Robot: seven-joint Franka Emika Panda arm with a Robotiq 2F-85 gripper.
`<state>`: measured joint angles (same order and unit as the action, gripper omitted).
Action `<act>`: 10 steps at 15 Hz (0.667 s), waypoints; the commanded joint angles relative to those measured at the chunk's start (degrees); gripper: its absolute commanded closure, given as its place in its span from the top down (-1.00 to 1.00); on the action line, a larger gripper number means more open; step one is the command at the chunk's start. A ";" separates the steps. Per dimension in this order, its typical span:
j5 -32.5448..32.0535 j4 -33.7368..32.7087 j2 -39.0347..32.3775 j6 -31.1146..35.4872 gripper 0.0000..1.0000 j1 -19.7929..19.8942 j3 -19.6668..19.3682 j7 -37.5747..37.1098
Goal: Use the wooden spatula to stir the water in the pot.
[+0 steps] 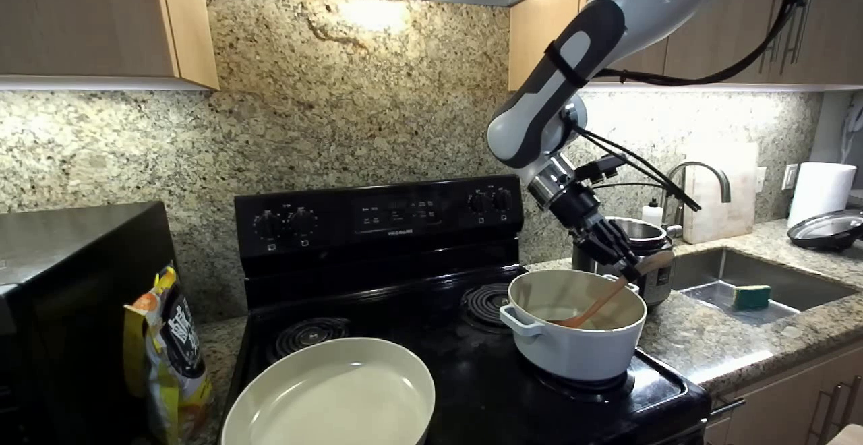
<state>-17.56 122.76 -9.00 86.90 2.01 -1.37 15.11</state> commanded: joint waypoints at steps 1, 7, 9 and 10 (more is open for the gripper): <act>2.06 -0.43 -2.38 1.52 -0.88 0.56 0.22 1.38; 3.96 -0.55 -6.27 5.15 -0.88 1.08 0.33 2.07; 4.54 -0.53 -7.01 5.00 -0.88 1.42 0.24 2.19; 4.78 -0.56 -7.33 4.95 -0.88 1.59 0.23 2.20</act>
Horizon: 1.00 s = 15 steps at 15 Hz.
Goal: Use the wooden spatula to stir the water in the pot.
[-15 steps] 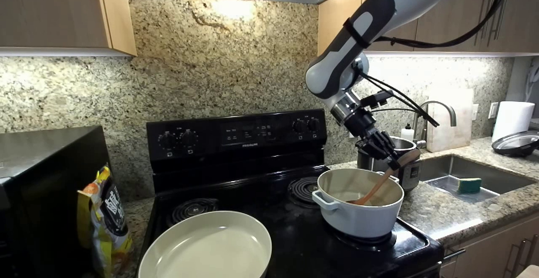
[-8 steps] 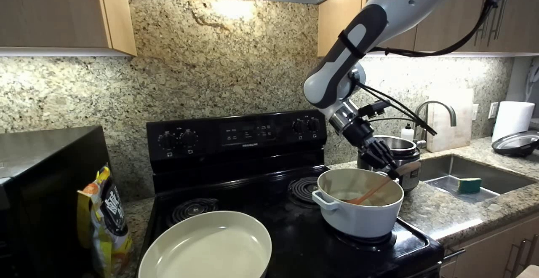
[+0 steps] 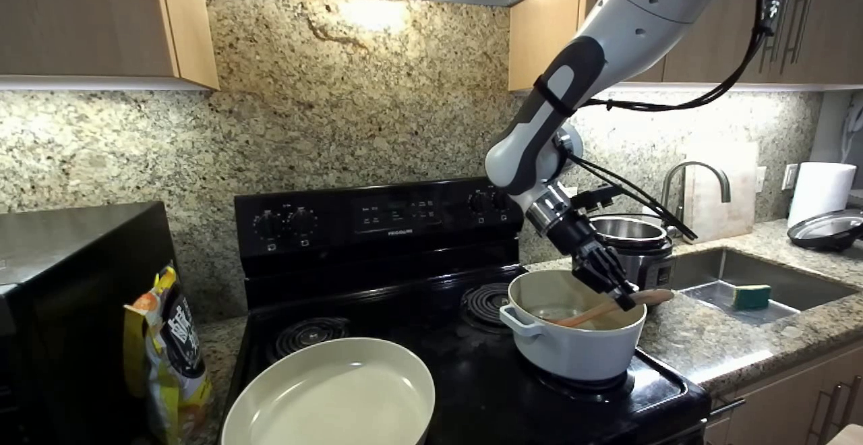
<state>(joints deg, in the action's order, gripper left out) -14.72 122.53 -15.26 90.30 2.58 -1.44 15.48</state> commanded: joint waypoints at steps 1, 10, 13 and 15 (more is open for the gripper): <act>2.31 -0.34 -1.27 1.51 -0.88 1.20 0.32 1.91; 3.08 -0.65 -3.05 1.35 -0.88 1.52 0.52 1.99; 3.53 -0.24 -2.78 1.78 -0.18 1.59 0.51 1.67; 3.94 -0.16 -2.63 2.29 -0.11 1.63 0.48 1.55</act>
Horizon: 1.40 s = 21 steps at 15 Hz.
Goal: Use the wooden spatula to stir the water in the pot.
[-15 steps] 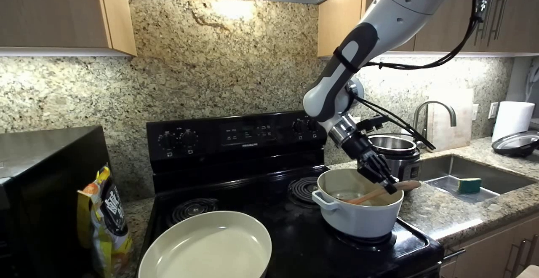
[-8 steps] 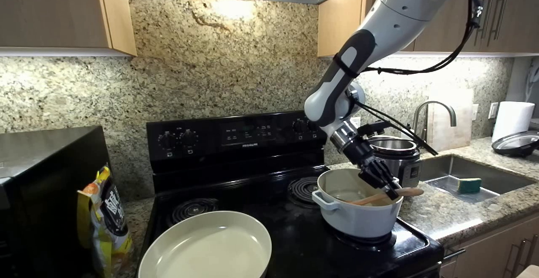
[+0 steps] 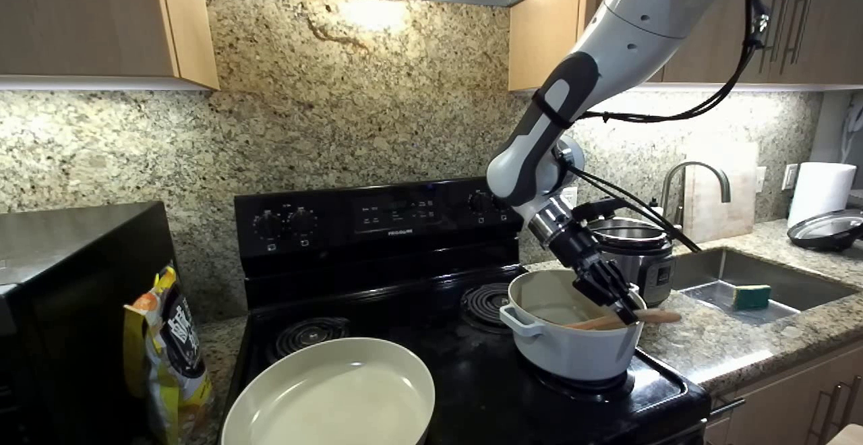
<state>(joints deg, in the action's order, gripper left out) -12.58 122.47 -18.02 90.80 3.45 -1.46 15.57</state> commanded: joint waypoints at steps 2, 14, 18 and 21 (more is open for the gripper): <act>2.44 -0.32 0.05 2.64 0.00 0.73 0.53 1.50; 7.45 4.15 6.48 11.40 1.00 1.11 -0.21 -1.81; 9.01 10.11 13.22 19.72 1.00 0.21 -0.52 -4.90; 6.45 16.35 20.26 25.06 1.00 -0.63 -0.63 -8.92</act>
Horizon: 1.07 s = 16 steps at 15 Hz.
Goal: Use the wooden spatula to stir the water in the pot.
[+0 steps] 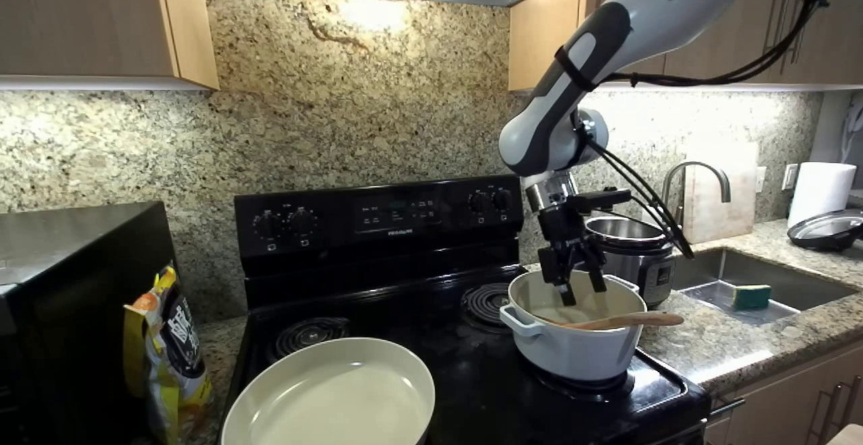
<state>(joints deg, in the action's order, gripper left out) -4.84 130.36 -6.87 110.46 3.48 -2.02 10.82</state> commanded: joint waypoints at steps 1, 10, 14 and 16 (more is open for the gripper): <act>-2.48 10.69 11.72 6.78 1.00 -0.80 -0.05 -5.13; -18.01 28.48 32.95 20.76 1.00 2.79 -1.59 -8.31; -17.34 28.64 32.72 22.55 1.00 3.74 -2.16 -7.24; -17.54 30.11 34.71 23.18 1.00 4.06 -2.50 -7.10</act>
<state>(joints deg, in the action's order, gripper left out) -22.96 160.50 27.80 133.68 6.81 -5.35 3.31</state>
